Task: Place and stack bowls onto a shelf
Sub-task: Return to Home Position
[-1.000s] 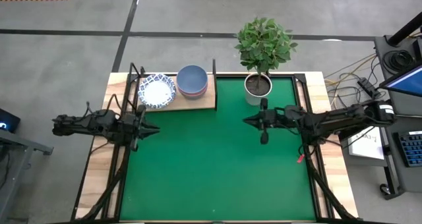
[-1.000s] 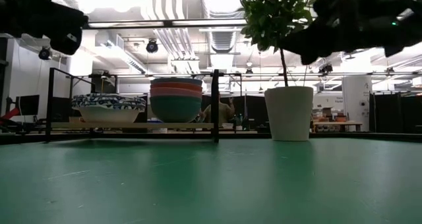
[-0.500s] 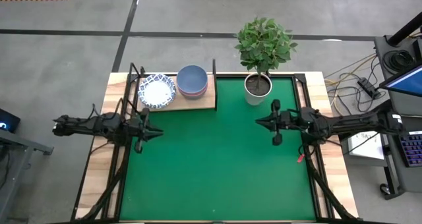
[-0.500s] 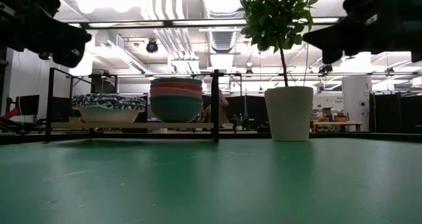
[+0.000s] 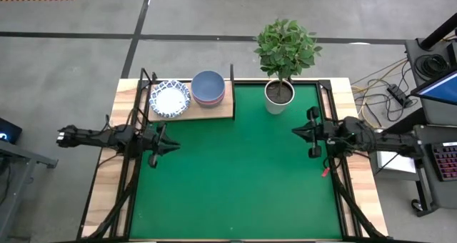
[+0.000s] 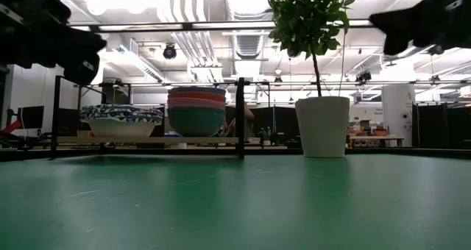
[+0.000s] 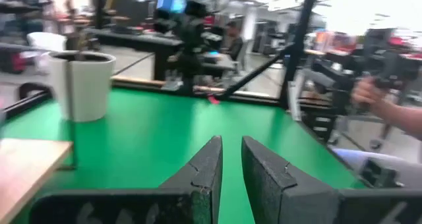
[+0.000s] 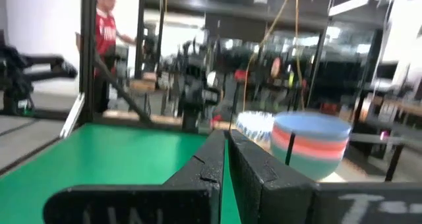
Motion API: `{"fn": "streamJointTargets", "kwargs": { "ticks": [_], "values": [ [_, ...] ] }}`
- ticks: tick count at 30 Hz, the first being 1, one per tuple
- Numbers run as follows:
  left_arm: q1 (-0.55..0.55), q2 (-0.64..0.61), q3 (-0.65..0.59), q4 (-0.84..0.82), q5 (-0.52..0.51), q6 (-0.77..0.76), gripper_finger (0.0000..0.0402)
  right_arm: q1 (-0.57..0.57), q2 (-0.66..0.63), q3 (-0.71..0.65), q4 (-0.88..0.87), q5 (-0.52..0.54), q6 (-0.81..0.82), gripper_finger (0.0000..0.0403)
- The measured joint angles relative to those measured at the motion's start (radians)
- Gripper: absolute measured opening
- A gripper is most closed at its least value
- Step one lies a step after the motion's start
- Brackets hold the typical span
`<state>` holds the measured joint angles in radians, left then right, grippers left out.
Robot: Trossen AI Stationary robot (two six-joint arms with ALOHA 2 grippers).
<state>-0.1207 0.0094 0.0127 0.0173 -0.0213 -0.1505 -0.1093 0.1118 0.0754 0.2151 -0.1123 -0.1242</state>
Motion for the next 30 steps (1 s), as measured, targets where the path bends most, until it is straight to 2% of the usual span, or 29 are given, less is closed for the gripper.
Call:
{"fn": "streamJointTargets", "kwargs": {
  "ticks": [4,9,13,16,20,30],
  "values": [
    [0.0,0.019,0.007,-0.008,-0.047,-0.002,0.004,0.0,-0.11,-0.03,-0.042,-0.022,-0.025,0.0012],
    [0.0,0.036,0.007,-0.009,-0.046,0.011,0.004,0.0,-0.096,-0.061,-0.036,-0.046,-0.056,0.0012],
    [0.0,0.044,0.007,-0.009,-0.046,0.011,0.004,0.0,-0.096,-0.063,-0.161,-0.045,-0.101,0.0012],
    [0.0,0.047,0.007,-0.009,-0.046,0.01,0.004,0.0,-0.091,-0.063,-0.182,-0.022,-0.103,0.0012],
    [0.0,0.049,0.007,-0.009,-0.046,0.01,0.004,0.0,-0.071,-0.063,-0.19,0.009,-0.017,0.0012],
    [0.0,0.053,0.007,-0.009,-0.047,0.01,0.004,0.0,-0.051,-0.063,-0.192,0.011,0.258,0.0012]
  ]
}}
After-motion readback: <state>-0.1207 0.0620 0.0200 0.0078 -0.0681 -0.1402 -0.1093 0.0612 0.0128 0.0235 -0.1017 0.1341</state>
